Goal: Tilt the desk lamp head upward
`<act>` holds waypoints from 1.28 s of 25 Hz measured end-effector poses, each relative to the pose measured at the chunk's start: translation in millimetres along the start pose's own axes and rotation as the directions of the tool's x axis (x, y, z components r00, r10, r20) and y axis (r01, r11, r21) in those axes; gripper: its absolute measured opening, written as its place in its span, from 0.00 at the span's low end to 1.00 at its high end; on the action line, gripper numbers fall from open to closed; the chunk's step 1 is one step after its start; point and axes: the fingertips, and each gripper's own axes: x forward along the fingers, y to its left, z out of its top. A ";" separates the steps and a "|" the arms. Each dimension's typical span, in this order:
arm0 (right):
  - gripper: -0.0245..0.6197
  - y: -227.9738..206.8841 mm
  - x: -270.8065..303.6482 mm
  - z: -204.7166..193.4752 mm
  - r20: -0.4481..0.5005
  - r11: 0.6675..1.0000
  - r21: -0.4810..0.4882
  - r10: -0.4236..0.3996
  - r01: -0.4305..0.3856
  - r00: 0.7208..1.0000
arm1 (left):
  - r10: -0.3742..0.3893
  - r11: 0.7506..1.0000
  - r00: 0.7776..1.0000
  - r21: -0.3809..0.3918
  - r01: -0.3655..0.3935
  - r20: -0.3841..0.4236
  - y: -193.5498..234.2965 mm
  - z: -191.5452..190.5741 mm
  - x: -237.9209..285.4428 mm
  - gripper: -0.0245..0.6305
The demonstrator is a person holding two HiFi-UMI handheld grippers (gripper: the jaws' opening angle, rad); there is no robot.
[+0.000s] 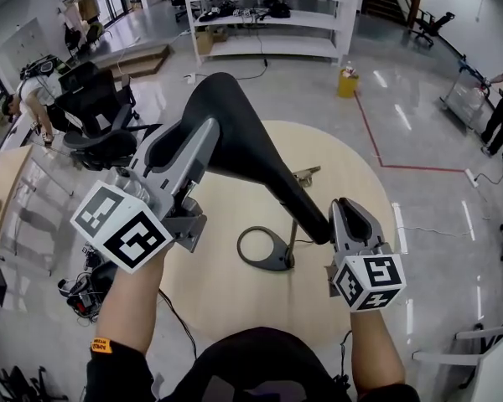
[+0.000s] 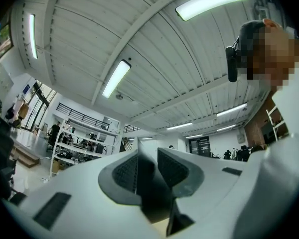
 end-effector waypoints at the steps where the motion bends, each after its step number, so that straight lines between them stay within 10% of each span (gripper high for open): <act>1: 0.13 0.5 0.3 -0.9 0.000 1.000 -0.002 -0.003 0.003 1.000 | 0.001 1.000 1.000 0.012 0.000 -0.002 -2.2 1.2 0.3 0.26; 32: 0.10 -1.4 5.5 2.0 -0.046 0.997 -0.078 -0.003 0.000 0.999 | 0.089 0.994 0.994 0.060 -0.092 0.059 -2.3 17.1 -19.0 0.26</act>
